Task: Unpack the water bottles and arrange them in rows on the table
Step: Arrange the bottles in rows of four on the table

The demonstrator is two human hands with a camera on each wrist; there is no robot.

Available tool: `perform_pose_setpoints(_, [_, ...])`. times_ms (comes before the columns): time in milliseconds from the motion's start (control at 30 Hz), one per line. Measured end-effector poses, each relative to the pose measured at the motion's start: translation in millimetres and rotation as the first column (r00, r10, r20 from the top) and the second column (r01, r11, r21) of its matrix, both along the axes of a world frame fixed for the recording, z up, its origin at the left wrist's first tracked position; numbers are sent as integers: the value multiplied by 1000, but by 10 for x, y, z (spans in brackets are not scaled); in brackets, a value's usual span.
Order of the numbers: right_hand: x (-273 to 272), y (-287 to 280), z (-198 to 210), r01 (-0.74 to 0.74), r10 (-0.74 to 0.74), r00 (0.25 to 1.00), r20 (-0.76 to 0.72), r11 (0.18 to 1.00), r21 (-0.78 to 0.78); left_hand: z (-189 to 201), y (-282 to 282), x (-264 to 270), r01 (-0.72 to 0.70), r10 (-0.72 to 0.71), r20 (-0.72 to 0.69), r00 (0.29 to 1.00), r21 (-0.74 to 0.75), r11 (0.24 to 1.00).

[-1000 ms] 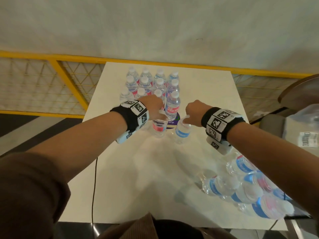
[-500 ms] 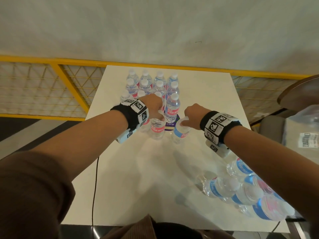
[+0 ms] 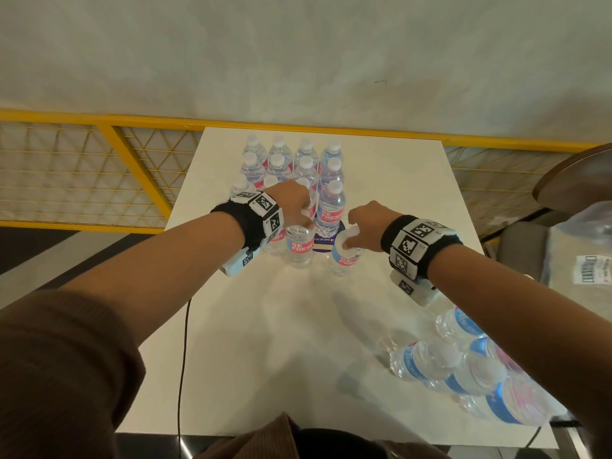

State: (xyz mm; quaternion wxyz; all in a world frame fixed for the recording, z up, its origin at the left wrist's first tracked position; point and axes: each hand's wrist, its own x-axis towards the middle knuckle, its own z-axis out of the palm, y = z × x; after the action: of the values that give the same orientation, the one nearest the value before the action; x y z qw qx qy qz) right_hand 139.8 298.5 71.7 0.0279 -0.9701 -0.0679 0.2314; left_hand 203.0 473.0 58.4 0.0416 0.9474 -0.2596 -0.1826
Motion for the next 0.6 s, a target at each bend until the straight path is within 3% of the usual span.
perform_pose_setpoints(167, [68, 75, -87, -76, 77, 997, 32, 997, -34, -3, 18, 36, -6, 6, -13, 1000, -30, 1000])
perform_pose_setpoints(600, [287, 277, -119, -28, 23, 991, 135, 999, 37, 48, 8, 35, 47, -47, 8, 999, -30, 998])
